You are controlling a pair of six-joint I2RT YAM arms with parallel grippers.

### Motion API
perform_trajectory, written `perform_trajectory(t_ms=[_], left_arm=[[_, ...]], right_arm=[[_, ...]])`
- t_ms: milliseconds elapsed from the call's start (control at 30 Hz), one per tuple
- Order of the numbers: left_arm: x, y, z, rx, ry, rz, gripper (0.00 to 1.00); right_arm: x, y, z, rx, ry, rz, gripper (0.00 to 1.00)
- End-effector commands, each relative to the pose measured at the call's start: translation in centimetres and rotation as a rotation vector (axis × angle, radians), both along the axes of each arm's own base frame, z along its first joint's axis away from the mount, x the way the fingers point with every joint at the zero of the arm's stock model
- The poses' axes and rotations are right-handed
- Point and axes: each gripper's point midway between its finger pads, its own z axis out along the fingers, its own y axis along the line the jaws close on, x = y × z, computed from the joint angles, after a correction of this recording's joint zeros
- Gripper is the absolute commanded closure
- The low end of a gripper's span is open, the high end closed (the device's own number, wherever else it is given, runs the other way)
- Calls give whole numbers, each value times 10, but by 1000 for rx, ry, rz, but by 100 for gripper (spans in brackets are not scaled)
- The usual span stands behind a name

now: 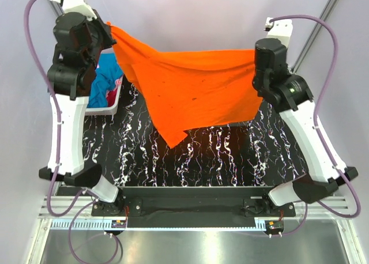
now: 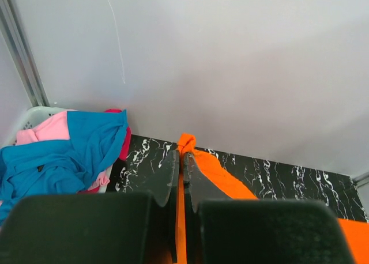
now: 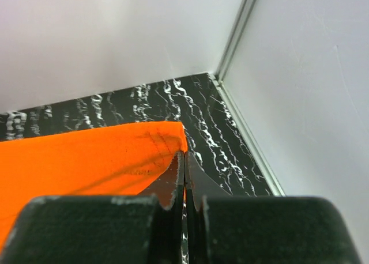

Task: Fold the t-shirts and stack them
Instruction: Flatten the tshirt out

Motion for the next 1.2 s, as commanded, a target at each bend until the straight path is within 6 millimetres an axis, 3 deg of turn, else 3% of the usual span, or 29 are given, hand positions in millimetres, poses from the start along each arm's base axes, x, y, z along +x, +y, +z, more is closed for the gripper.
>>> perform_trajectory(t_ms=[0,33,100,133,200,367,467,567,667,700,767,800,833,867,967,1000,1067,1100,1133,1167], left_arm=[[-56,7,52,8,-157,-47,100],[-75,9,61,2,-189,-55,100],[-88,6,59,6,-189,-86,100],[-108,9,66,8,-218,-96,100],[-122,6,66,15,-227,-128,100],[-174,15,83,39,-300,-144,100],[-191,20,92,39,-330,-136,100],[-192,21,100,37,-350,-130,100],[-156,18,91,38,-292,-108,100],[-132,14,80,40,-245,-103,100],[-102,11,66,28,-190,-80,100],[-88,9,58,26,-164,-75,100],[-57,3,37,24,-97,-71,100],[-43,0,26,22,-65,-72,100],[15,-10,-33,35,88,-56,100],[26,-12,-46,38,119,-52,100],[59,-18,-98,57,235,-41,100],[70,-19,-111,60,250,-33,100],[89,-22,-150,73,327,-22,100],[98,-23,-167,79,354,-16,100]], right_arm=[[-37,-13,58,92,-168,75,100],[-51,-17,69,118,-203,96,100],[-63,-16,74,144,-225,151,100],[-77,-21,82,162,-256,165,100],[-94,-26,89,176,-282,200,100],[-118,-31,97,180,-301,255,100],[-128,-33,103,188,-320,277,100],[-127,-31,108,191,-329,286,100],[-108,-31,102,139,-303,233,100],[-93,-27,94,118,-278,213,100],[-72,-26,82,80,-253,143,100],[-51,-17,66,54,-207,126,100],[-38,-13,57,54,-195,105,100],[-26,-10,46,54,-174,86,100],[29,7,-17,77,-46,44,100],[40,7,-38,83,1,37,100],[59,18,-80,155,68,41,100],[76,25,-115,165,134,35,100],[84,24,-137,213,161,10,100],[99,33,-175,217,233,11,100]])
